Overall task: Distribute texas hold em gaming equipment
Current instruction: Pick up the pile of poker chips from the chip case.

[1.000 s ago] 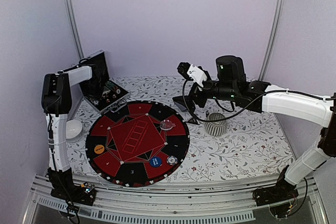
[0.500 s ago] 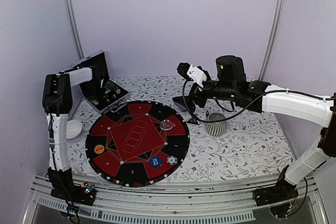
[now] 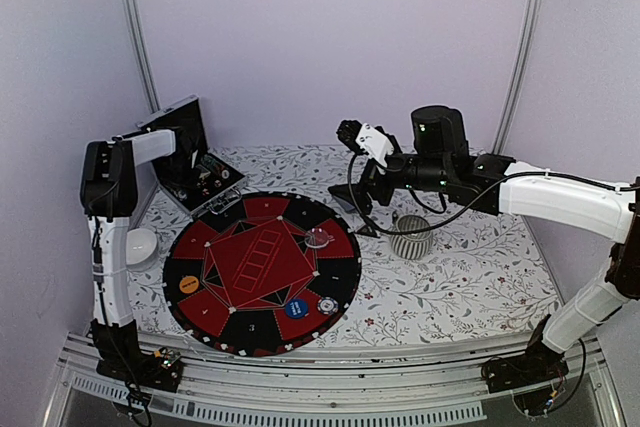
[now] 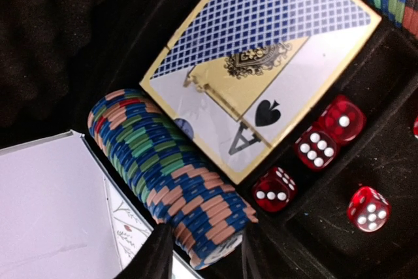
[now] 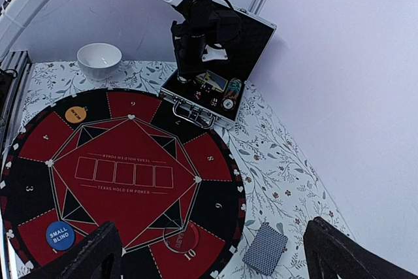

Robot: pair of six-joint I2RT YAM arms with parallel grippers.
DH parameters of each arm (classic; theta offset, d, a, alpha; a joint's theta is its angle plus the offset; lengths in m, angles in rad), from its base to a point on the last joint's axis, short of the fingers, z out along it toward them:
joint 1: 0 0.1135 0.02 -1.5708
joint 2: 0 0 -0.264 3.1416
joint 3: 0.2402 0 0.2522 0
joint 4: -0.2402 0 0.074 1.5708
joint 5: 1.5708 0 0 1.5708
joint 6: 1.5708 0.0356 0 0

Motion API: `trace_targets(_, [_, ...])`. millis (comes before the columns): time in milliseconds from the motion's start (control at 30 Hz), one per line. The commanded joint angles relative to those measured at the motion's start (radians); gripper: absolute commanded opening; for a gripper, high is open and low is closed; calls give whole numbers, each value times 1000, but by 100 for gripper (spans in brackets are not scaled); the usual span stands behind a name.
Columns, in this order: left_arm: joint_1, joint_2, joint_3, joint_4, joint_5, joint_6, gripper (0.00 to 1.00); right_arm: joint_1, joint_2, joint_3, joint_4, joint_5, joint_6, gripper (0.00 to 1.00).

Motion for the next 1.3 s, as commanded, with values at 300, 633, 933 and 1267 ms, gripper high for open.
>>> trace_targets(300, [-36,-60,-167,78,60,21,39,2,-37,-7,21,-7,-10,99])
trace_targets(633, [-49,-96,-174,106,75,34,38,2,-36,-7,20,-12,-13,99])
trace_targets(933, [-57,-133,-227,190,64,90,39,3,-38,-7,21,-7,-15,99])
trace_targets(1267, [-44,-67,-172,172,-28,105,41,2,-46,-31,14,-6,-19,99])
